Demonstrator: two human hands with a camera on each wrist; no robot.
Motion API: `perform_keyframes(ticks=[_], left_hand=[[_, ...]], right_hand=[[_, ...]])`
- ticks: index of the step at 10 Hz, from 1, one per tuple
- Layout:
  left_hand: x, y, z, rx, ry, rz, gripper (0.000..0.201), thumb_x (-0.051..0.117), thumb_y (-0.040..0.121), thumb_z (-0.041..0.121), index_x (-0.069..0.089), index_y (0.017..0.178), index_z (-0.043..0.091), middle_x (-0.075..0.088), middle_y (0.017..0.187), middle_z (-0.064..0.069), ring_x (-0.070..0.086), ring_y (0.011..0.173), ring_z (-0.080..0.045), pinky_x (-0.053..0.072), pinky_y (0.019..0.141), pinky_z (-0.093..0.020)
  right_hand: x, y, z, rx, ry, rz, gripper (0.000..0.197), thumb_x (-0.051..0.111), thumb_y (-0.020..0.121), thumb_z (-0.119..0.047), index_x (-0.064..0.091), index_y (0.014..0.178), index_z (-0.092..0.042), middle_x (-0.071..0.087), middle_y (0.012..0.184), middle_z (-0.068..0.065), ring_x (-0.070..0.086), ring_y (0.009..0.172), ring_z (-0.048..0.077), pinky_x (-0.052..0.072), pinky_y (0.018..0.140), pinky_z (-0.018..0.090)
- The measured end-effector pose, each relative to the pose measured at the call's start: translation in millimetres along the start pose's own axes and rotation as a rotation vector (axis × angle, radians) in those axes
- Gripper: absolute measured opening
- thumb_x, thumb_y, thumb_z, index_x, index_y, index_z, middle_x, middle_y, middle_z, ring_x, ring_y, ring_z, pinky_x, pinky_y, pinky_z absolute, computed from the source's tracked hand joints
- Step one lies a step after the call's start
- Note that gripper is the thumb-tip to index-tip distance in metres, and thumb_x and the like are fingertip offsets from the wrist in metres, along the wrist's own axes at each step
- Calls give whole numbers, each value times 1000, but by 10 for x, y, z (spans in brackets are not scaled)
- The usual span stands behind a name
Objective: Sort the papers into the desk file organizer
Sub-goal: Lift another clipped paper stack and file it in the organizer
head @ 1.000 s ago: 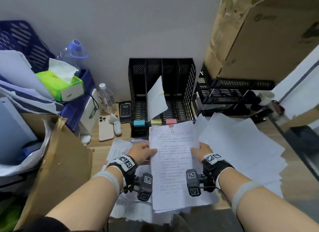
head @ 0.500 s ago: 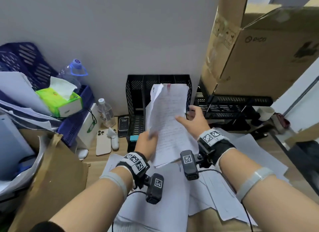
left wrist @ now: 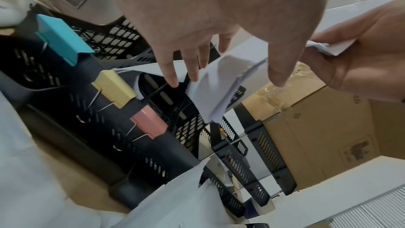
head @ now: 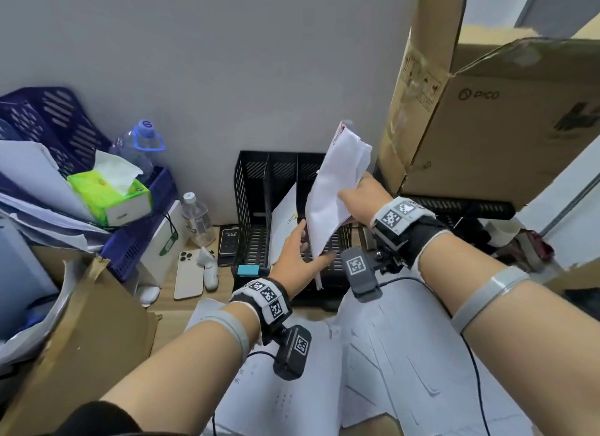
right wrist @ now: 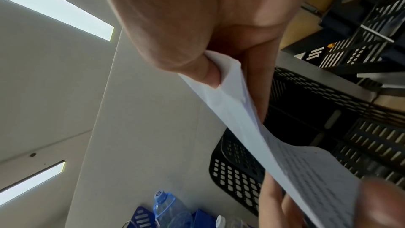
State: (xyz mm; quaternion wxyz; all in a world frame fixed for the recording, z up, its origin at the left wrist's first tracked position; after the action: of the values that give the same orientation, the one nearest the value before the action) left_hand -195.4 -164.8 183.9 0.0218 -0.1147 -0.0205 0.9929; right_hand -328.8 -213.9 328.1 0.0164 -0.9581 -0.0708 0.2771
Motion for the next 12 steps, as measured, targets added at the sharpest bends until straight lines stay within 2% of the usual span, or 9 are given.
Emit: perform_keyframes(ticks=[1,3,4,6,8,9,10,11,12], left_hand=[[-4,31,-156,-136,47,-59,118,81,64,60,17,159,30,29,162,-3,40,144,-21,37,117,-43],[-52,124,-228,-153,123,-30,117,84,65,56,19,158,30,23,165,-2,33,148,-26,37,115,-36],[-98,195,-253,-149,146,13,102,83,79,35,20,158,25,24,164,-1,33,148,-24,40,107,-28],[-179,312,-385,-176,110,101,86,78,84,27,31,155,24,35,159,0,43,142,-22,40,113,-37],[-316,356,-446,-77,-5,300,41,67,88,13,61,128,22,68,117,-9,69,101,-19,58,83,-21],[-412,303,-537,-120,-136,410,18,61,91,11,68,104,20,73,89,-10,72,79,-24,60,78,-36],[-567,179,-700,-210,-188,517,16,53,97,5,69,95,7,65,72,-6,62,61,-16,53,64,-28],[-781,-60,-1039,-356,-148,581,21,49,99,5,68,91,8,62,70,-5,58,62,-17,48,57,-24],[-1085,-436,-1549,-562,122,554,15,60,94,14,72,102,11,71,92,-8,67,89,-30,56,77,-29]], right_hand=[[-7,106,54,-21,-50,-33,34,42,92,0,55,123,-8,58,103,8,56,97,25,43,82,30],[27,344,92,-49,-60,-65,33,42,93,-1,55,123,-5,60,109,12,54,96,23,40,80,28],[87,498,164,-29,-12,13,34,41,90,-3,57,121,-5,60,102,9,57,96,26,40,77,27],[508,746,636,256,-187,-115,20,50,91,-13,57,103,1,67,91,14,66,81,31,50,65,29],[761,751,785,265,27,-79,16,37,96,-7,52,91,-6,70,87,21,70,62,27,56,47,24],[1026,758,1107,293,-76,-270,18,51,89,-14,52,72,-14,71,97,19,73,79,30,62,70,40],[1281,541,1332,323,-184,-495,14,54,88,-20,60,78,-13,74,89,15,71,68,26,61,73,42],[1528,241,1440,401,-109,-605,16,50,93,-19,62,91,-9,71,87,12,67,65,24,58,64,34],[1809,-10,1634,428,-85,-677,22,46,96,-19,61,103,-5,66,97,12,66,72,23,53,59,30]])
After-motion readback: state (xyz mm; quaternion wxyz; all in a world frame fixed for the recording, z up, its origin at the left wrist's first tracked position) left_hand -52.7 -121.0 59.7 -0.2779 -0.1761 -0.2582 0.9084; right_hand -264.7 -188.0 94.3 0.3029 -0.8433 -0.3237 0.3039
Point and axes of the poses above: each hand's wrist, its own y-axis towards the middle knuckle, its own x-axis out of the palm, z = x × y, the point moved 4 cm from there along y, towards the middle knuckle
